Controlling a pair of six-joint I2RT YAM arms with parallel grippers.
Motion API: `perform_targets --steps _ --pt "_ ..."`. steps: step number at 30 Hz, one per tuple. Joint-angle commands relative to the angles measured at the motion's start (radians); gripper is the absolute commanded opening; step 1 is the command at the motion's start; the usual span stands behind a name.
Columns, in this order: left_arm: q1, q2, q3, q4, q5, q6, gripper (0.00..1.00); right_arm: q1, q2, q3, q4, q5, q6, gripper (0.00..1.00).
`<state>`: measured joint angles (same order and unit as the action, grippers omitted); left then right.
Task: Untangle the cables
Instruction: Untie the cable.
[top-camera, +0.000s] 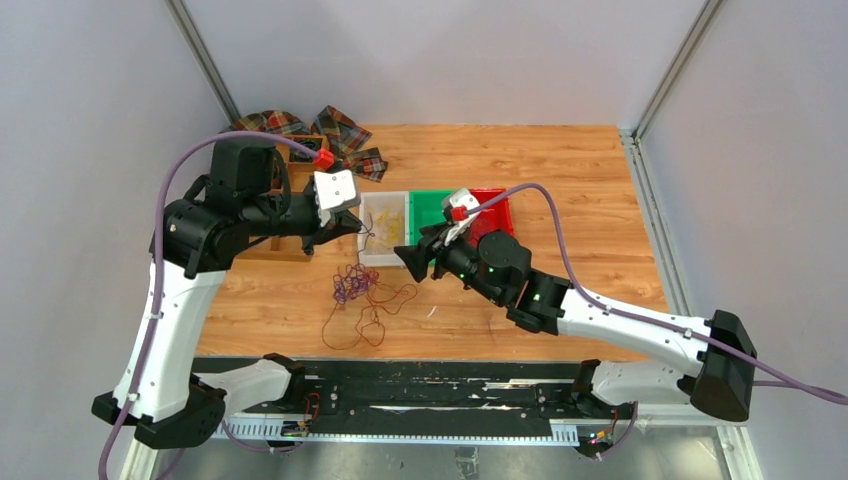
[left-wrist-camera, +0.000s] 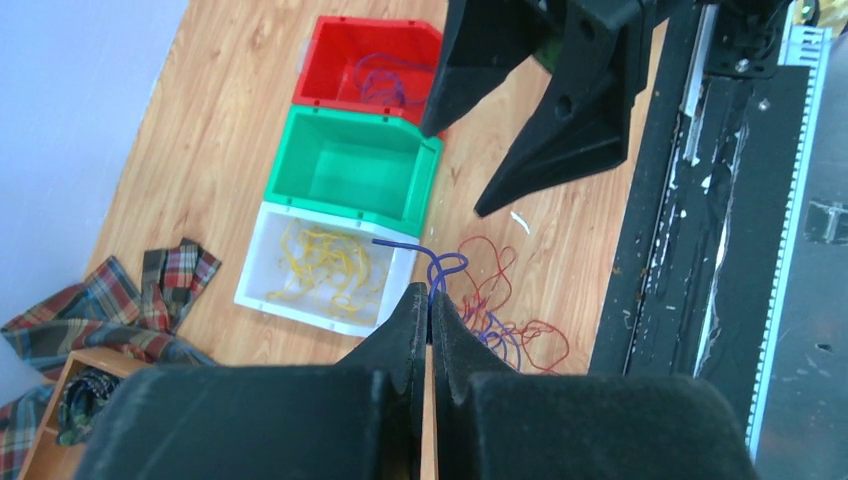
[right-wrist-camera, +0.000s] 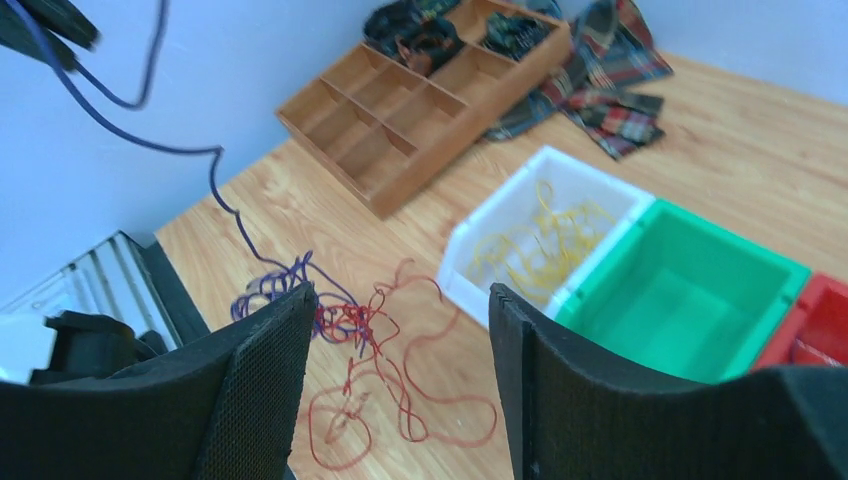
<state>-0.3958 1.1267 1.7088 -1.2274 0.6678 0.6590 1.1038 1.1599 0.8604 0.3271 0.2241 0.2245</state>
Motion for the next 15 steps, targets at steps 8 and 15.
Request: perform_targets --steps 8,15 --pt "0.001 0.007 0.095 0.004 0.066 -0.055 0.0 0.019 0.136 0.108 0.155 -0.31 -0.003 0.62" --pt "0.001 0.016 0.128 0.004 0.082 -0.075 0.0 0.019 0.169 0.104 0.15 -0.295 0.016 0.43"
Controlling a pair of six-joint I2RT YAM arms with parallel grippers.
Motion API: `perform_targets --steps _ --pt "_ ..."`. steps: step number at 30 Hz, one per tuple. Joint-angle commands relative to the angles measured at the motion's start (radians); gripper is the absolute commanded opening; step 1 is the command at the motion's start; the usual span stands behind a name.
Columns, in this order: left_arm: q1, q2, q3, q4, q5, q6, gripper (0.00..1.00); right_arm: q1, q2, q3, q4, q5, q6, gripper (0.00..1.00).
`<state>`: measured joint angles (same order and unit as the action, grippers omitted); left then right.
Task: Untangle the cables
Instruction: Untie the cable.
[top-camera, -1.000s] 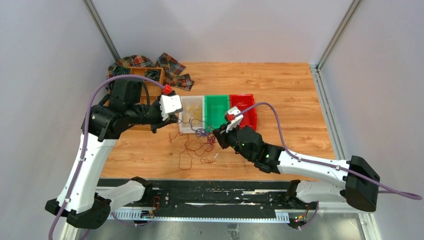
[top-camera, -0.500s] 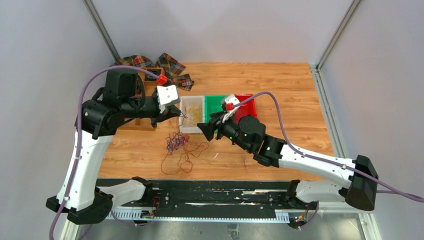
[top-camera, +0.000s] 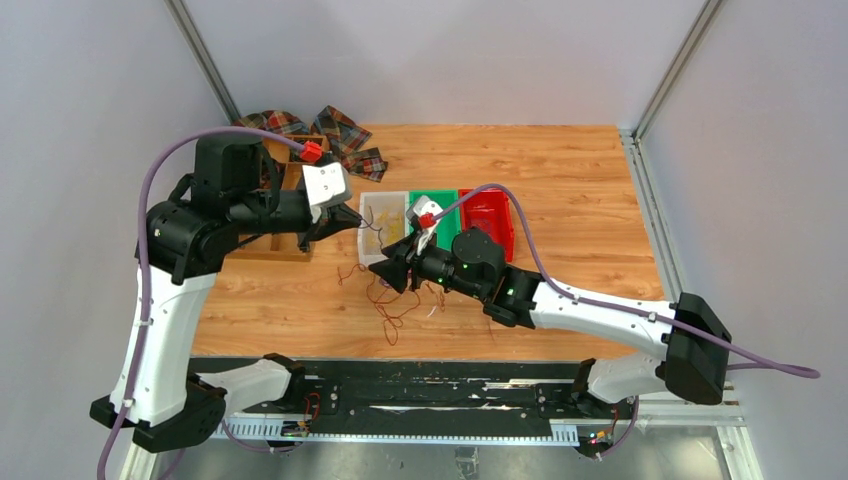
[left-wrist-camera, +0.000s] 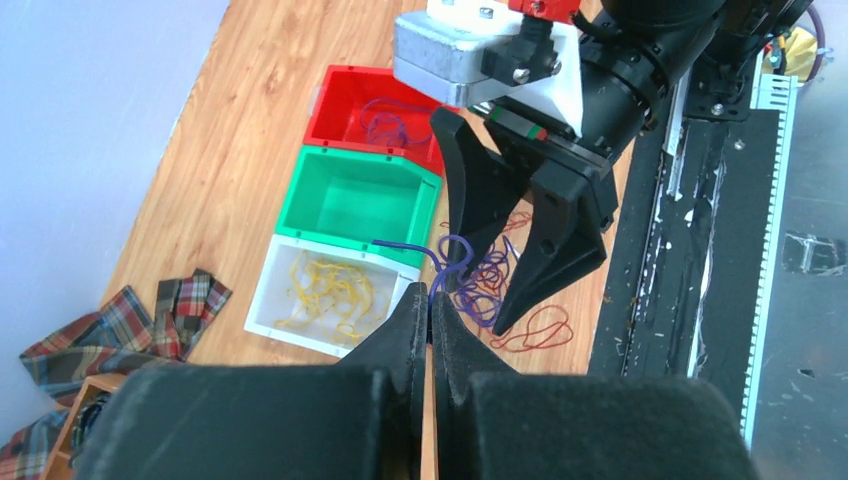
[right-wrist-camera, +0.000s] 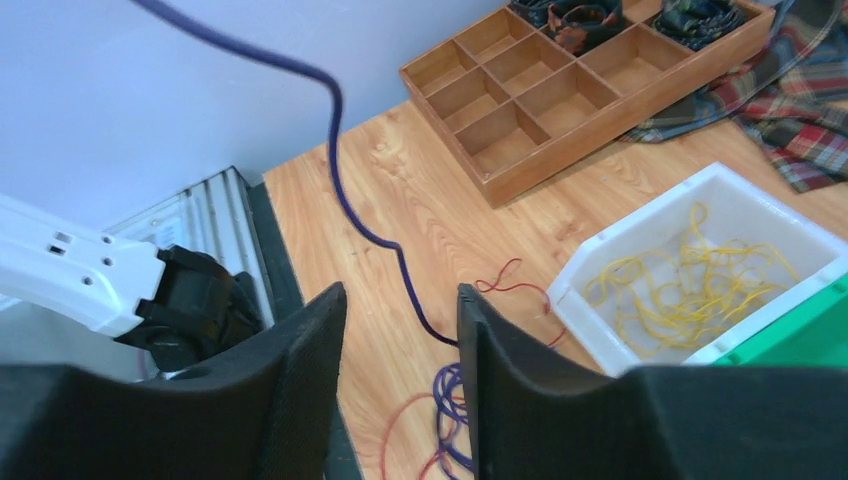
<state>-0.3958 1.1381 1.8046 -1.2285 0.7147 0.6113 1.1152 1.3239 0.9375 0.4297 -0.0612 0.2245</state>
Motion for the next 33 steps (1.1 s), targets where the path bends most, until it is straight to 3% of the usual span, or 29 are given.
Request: perform_targets --steps 1,3,4,12,13,14,15,16,17,23,33 --pt "0.002 0.003 0.027 0.006 0.035 -0.029 0.0 0.008 0.003 0.027 0.052 0.0 0.02 0.31" --pt "0.001 -0.007 0.001 0.005 0.035 -0.025 0.0 0.008 -0.009 0.025 0.067 0.021 0.023 0.07" --pt "0.001 -0.015 -0.021 0.006 0.032 -0.021 0.0 0.008 -0.018 0.022 0.075 0.031 0.026 0.01" --pt "0.001 -0.067 -0.121 0.004 0.028 0.011 0.01 0.008 -0.078 0.018 0.069 0.048 0.029 0.01" --pt "0.002 -0.065 -0.118 0.004 0.026 0.003 0.05 0.008 -0.082 0.013 0.074 0.049 0.034 0.01" --pt "0.001 -0.064 -0.118 0.004 0.021 0.001 0.2 0.007 -0.086 0.009 0.079 0.05 0.039 0.01" --pt "0.002 -0.064 -0.125 0.004 0.016 0.004 0.42 0.006 -0.09 0.009 0.082 0.05 0.045 0.01" --pt "0.001 -0.068 -0.142 0.003 0.012 0.014 0.52 0.006 -0.093 0.011 0.084 0.046 0.047 0.0" --pt "0.001 -0.075 -0.167 0.005 0.009 0.026 0.55 0.006 -0.096 0.015 0.084 0.041 0.049 0.01" --pt "0.0 -0.162 -0.347 0.078 0.084 0.011 0.59 0.005 -0.128 0.016 0.101 0.01 0.078 0.0" --pt "0.001 -0.286 -0.529 0.493 0.193 -0.314 0.51 -0.005 -0.128 0.022 0.188 -0.111 0.207 0.01"
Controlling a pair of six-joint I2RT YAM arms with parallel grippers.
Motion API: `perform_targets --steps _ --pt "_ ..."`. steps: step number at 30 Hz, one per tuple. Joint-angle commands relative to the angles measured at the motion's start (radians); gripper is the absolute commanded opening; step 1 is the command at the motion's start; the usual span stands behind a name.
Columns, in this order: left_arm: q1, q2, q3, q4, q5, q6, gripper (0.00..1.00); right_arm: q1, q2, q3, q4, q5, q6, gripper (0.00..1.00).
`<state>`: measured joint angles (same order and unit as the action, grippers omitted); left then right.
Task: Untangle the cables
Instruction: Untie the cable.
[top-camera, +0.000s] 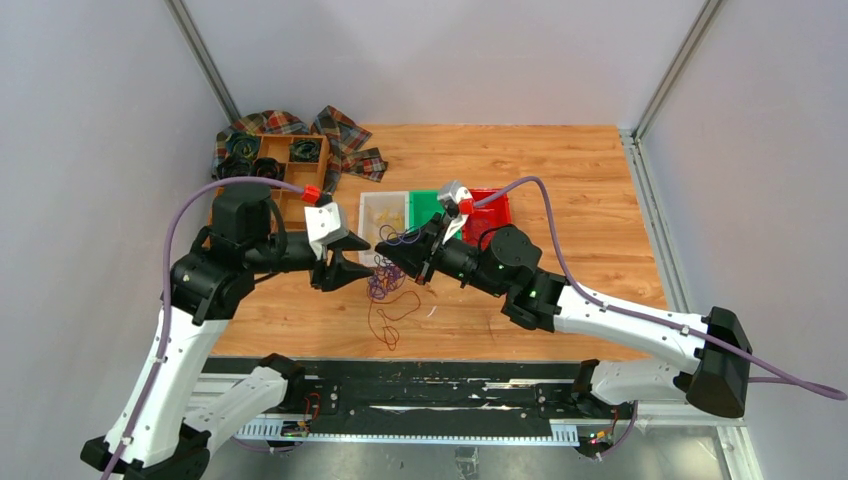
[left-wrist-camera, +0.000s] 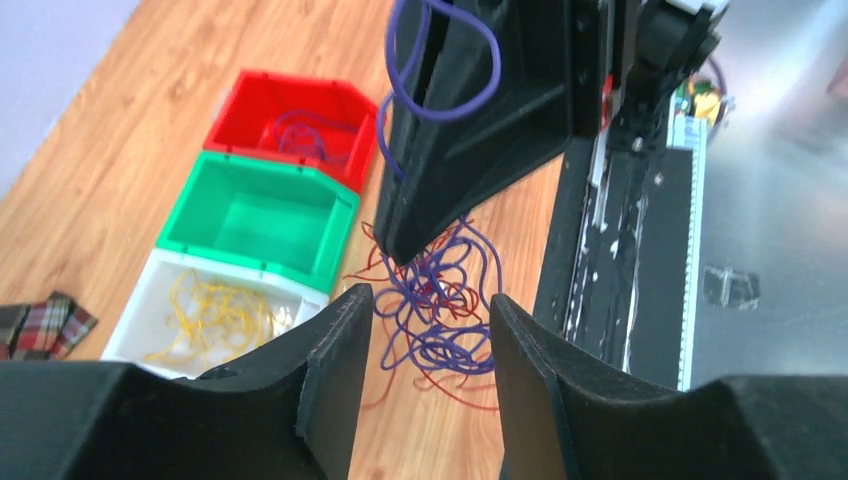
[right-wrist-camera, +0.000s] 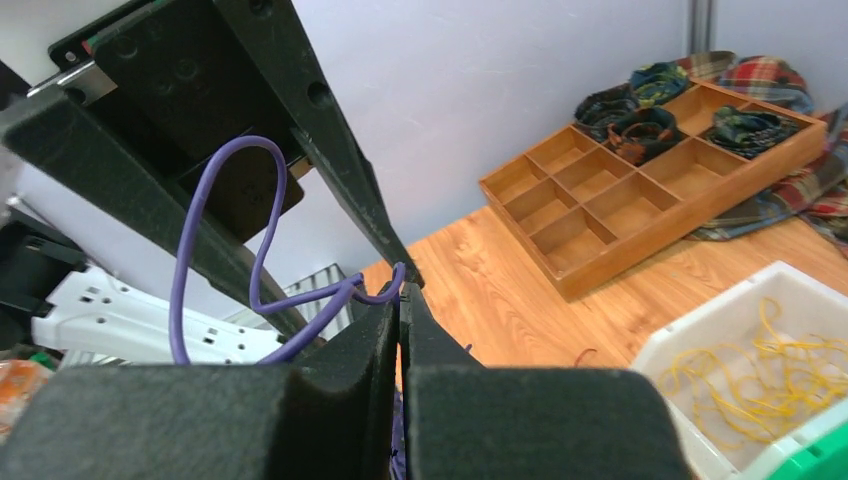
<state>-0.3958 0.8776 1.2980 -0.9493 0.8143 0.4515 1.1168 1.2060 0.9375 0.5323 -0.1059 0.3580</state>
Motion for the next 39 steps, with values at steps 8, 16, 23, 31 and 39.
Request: perform_targets --steps 8,16,23,31,39 --pt "0.001 -0.031 -0.066 0.229 0.134 -0.2 0.38 -0.007 0.005 0.032 0.144 -0.11 0.149 0.01" --pt "0.0 -0.044 -0.069 0.29 0.136 -0.259 0.32 -0.008 0.024 0.052 0.172 -0.156 0.19 0.01" --pt "0.001 -0.047 -0.08 0.327 0.169 -0.321 0.1 -0.008 0.048 0.059 0.187 -0.179 0.211 0.01" --pt "0.0 -0.073 -0.09 0.373 0.157 -0.388 0.01 -0.025 0.002 0.032 0.157 -0.148 0.192 0.22" --pt "0.001 -0.075 -0.095 0.433 0.137 -0.488 0.01 -0.049 -0.068 -0.019 0.085 -0.146 0.171 0.56"
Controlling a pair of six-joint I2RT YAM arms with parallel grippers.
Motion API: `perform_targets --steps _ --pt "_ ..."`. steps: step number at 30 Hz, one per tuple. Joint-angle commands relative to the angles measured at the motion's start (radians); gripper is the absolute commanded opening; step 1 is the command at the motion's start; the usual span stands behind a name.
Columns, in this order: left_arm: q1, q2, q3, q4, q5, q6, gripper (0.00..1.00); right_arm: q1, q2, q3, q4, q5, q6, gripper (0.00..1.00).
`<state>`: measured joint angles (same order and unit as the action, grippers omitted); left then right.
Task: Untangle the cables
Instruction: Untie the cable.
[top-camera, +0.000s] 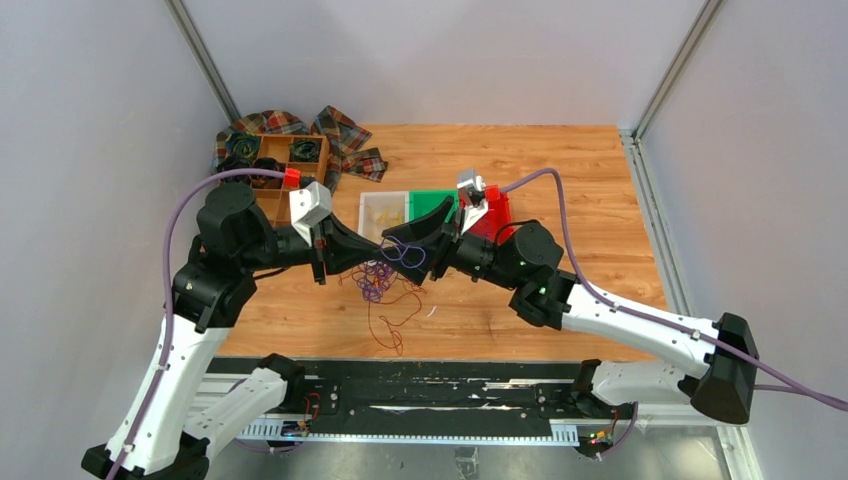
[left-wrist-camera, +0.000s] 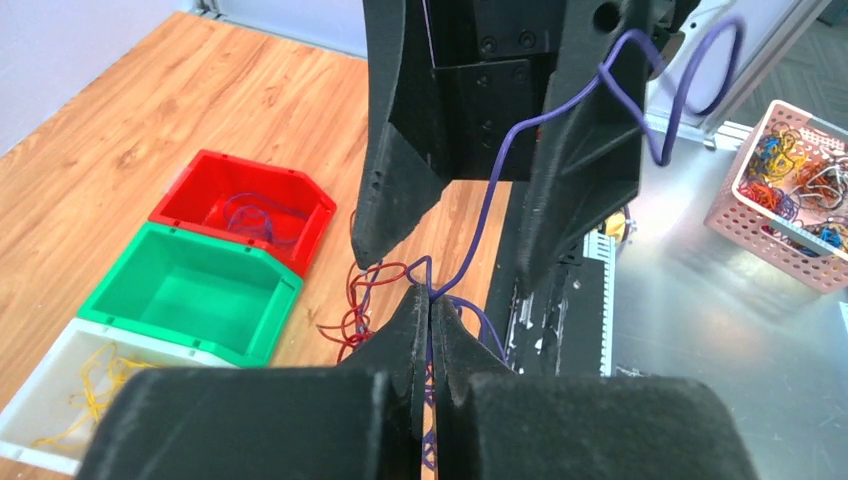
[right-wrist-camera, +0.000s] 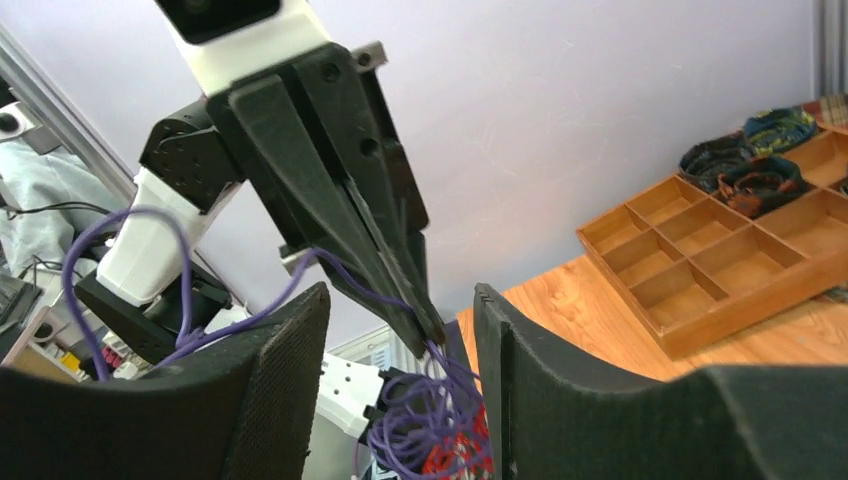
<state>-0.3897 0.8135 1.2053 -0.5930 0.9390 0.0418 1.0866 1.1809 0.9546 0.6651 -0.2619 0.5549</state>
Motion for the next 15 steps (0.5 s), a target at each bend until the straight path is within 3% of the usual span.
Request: perform_targets --steps 1,8,13,15 --pt "-0.006 -0.01 -0.001 0.086 0.012 -0.098 0.01 -0.019 -0.055 -0.05 -0.06 0.022 -0.043 0.59" --pt "-0.006 -0.008 0.011 0.163 0.031 -0.229 0.01 -0.019 -0.105 -0.119 -0.116 0.127 -0.133 0.59" --pt "-0.005 -0.001 0.026 0.164 0.038 -0.24 0.01 -0.01 -0.045 -0.061 -0.106 0.139 -0.158 0.57" --pt "-0.005 0.002 0.034 0.162 0.044 -0.245 0.01 0.007 -0.018 -0.038 -0.109 0.184 -0.176 0.61"
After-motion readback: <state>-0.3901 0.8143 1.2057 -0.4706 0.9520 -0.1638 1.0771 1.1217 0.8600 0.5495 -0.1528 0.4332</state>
